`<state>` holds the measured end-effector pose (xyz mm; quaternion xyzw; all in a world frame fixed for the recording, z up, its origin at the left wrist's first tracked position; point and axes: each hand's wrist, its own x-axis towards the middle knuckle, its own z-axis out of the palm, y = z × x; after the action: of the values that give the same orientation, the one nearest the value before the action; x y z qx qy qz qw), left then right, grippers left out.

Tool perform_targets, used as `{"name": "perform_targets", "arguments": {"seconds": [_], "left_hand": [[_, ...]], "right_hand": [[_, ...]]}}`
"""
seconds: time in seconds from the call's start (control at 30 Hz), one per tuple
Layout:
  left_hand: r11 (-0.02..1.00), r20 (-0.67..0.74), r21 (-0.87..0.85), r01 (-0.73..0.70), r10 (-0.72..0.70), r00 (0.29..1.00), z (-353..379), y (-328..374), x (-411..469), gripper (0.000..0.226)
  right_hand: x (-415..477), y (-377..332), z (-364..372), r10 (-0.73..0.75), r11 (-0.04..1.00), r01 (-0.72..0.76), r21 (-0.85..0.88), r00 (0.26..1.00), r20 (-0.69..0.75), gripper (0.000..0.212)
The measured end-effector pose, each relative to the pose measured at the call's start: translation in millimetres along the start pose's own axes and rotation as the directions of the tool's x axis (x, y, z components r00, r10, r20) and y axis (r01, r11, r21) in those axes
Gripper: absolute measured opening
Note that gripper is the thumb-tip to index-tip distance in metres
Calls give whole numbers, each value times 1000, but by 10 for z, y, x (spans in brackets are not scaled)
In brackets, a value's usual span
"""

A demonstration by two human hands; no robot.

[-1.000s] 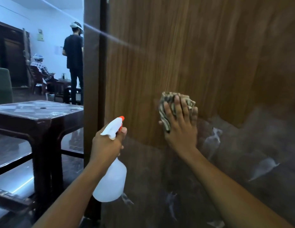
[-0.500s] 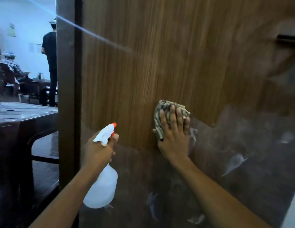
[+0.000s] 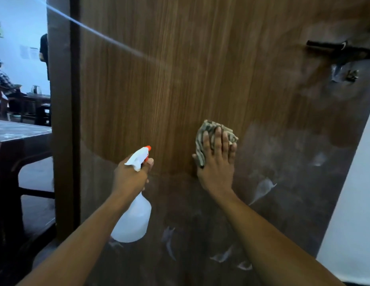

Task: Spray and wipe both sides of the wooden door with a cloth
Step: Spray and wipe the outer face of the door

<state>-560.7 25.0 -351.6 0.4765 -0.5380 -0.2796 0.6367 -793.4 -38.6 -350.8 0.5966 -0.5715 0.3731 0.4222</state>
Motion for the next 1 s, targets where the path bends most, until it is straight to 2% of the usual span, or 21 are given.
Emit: {"name": "perform_targets", "arguments": {"seconds": [0.07, 0.13, 0.2, 0.27, 0.33, 0.4, 0.43, 0.47, 0.53, 0.6, 0.63, 0.7, 0.77, 0.83, 0.87, 0.93, 1.0], "left_hand": [[999, 29, 24, -28, 28, 999, 113, 26, -43, 42], [999, 39, 21, -42, 41, 998, 221, 63, -85, 41], [999, 51, 15, -46, 45, 998, 336, 98, -143, 41], [999, 80, -2, -37, 37, 996, 463, 127, -188, 41], [999, 83, -30, 13, -10, 997, 569, 152, -212, 42], [996, 64, -64, 57, -53, 997, 675, 178, -220, 44], [996, 60, -66, 65, -61, 996, 739, 192, -229, 44], [996, 62, -60, 61, -58, 996, 800, 206, -243, 42], [998, 73, -58, 23, -18, 997, 901, 232, -283, 38], [998, 89, -55, -16, 21, 996, 990, 243, -318, 37], [998, 94, -56, -20, 25, 995, 1029, 242, -333, 38], [998, 96, -63, 0, 6, 995, 1097, 242, -359, 41], [997, 87, -76, 33, -26, 996, 1154, 262, -382, 44], [997, 89, -78, 23, -16, 996, 1210, 277, -386, 45], [997, 93, -72, 10, -3, 996, 1243, 281, -388, 45], [998, 103, -61, -1, 8, 995, 1337, 275, -403, 45], [998, 128, -61, -27, 35, 991, 1432, 248, -436, 45]], "right_hand": [[78, -178, 14, -69, 997, 69, 15, 997, 15, 74], [-88, -134, 87, -261, 965, 261, -14, 965, 42, 75], [-382, 154, 130, -374, 925, 377, -46, 926, 56, 74], [-523, 491, 95, -319, 941, 324, -93, 945, 70, 77], [-363, 684, 1, -70, 992, 76, -99, 996, 56, 77], [16, 674, -118, 179, 984, -179, -18, 984, -16, 73], [189, 628, -168, 213, 977, -213, 9, 977, -17, 72], [290, 581, -195, 177, 984, -176, 15, 984, -8, 73], [239, 561, -143, -31, 999, 32, -15, 999, 16, 74], [-36, 703, -80, -229, 968, 235, -86, 971, 72, 74], [-187, 848, -55, -275, 951, 286, -121, 957, 96, 75], [-394, 1173, -40, -231, 957, 245, -157, 968, 100, 77], [-355, 1415, -95, -38, 988, 46, -147, 998, 56, 77], [-89, 1475, -213, 173, 982, -175, -69, 985, -26, 73], [64, 1432, -268, 231, 972, -232, -39, 972, -46, 72], [240, 1311, -316, 186, 982, -186, -32, 982, -23, 71], [112, 1311, -287, -37, 996, 40, -83, 999, 30, 74]]}}
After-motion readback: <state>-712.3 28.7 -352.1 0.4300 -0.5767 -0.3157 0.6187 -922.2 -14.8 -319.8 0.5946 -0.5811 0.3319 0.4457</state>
